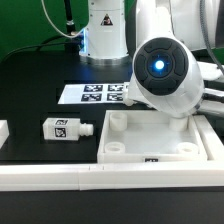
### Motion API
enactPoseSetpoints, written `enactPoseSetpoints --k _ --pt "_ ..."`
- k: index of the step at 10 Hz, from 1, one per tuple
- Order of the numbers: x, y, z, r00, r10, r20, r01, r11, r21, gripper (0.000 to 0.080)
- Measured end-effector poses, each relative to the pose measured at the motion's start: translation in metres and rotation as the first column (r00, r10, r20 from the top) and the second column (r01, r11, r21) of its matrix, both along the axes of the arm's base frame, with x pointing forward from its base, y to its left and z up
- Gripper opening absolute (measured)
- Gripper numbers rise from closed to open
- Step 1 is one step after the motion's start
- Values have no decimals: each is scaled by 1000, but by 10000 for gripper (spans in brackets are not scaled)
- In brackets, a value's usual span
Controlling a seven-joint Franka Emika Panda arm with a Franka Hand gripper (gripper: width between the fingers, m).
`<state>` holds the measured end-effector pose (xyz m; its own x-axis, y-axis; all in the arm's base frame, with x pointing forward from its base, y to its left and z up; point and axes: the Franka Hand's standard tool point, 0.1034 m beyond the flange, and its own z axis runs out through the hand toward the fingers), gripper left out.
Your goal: Assemble one leg
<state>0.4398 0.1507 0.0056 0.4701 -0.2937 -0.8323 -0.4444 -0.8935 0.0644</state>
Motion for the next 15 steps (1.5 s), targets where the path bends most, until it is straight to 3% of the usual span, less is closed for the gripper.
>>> enactPoseSetpoints --k 2,4,5,6,9,12,13,14,15 --pt "0 4 0 1000 5 5 -5 1000 -2 648" --pt "1 3 -1 1000 0 9 0 1000 -3 392" --pt "1 2 -1 1000 -1 10 1 1000 -3 392" --pt "2 2 -1 1000 -2 10 2 1000 -3 305" --pt "5 -1 2 1000 -7 16 7 1000 -1 305" --pt "51 -39 73 992 -71 104 68 997 36 298" --pt "67 -48 95 984 -60 170 57 998 21 288" --pt "82 -55 116 965 -16 263 22 1000 -20 288" --pt "89 -55 119 944 6 330 12 998 -53 288"
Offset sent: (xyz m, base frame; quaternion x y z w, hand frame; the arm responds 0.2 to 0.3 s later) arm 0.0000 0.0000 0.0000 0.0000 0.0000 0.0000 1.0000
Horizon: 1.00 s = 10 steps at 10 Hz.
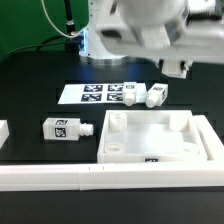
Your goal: Assemble one leg
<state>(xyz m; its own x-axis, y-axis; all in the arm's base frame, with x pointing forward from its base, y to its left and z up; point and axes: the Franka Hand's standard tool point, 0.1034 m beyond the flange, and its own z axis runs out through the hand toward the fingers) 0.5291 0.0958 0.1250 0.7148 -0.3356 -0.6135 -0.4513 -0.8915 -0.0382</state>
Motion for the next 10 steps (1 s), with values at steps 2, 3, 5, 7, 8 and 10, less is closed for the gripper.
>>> enactPoseSetpoints --k 2,3,5,7,8,10 --pt "6 4 -1 992 -7 125 12 999 -35 288" --pt "8 2 -4 982 25 188 -12 998 -69 288" --pt "37 -13 0 942 141 303 -98 983 -155 288" --pt "72 -14 18 882 201 426 -130 973 -189 288" --pt "84 -6 23 837 217 502 -119 968 -219 288" --pt "82 -4 18 784 213 582 -90 968 -233 288"
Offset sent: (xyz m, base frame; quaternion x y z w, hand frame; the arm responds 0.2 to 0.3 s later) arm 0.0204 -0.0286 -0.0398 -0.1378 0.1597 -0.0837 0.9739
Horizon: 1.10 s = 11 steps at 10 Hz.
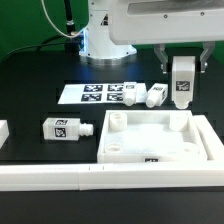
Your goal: Assemble one leg
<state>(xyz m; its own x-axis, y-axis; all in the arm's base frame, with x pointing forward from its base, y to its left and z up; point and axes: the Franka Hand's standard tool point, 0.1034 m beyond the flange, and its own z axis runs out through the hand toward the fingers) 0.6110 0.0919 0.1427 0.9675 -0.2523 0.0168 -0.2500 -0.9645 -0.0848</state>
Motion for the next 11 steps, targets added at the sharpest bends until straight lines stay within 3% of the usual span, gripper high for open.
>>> enactPoseSetpoints --k 2,3,5,11 --pt "7 7 -2 990 4 142 -4 1000 -4 288" --pt "13 6 -9 974 40 223 -34 999 -32 288" --pt "29 7 -9 939 90 331 -74 995 -62 288" --pt "26 10 -17 940 122 320 -104 992 -74 288"
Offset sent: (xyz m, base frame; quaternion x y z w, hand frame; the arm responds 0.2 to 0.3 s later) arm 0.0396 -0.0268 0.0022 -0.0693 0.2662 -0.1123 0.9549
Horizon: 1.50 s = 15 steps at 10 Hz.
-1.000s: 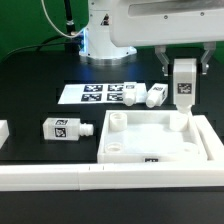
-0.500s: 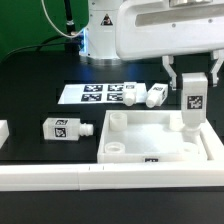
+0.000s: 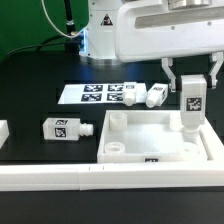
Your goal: Assemble one leg
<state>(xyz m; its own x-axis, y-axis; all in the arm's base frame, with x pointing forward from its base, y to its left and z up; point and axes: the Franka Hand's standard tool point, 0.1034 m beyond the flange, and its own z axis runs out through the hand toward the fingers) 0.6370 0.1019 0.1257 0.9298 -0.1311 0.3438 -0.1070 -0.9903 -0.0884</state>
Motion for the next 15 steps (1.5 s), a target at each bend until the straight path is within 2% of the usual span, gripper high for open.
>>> enactPoseSetpoints --k 2,5,6,8,15 --pt "-1 1 -11 999 50 -11 -50 998 -27 288" --pt "-4 6 -17 998 67 -14 -68 997 -32 288" --pt "-4 2 -19 997 70 -16 -70 997 -35 288" --pt "-7 4 -23 997 74 -23 -75 997 -36 288" --pt "-5 3 -25 997 81 14 -81 996 -40 288"
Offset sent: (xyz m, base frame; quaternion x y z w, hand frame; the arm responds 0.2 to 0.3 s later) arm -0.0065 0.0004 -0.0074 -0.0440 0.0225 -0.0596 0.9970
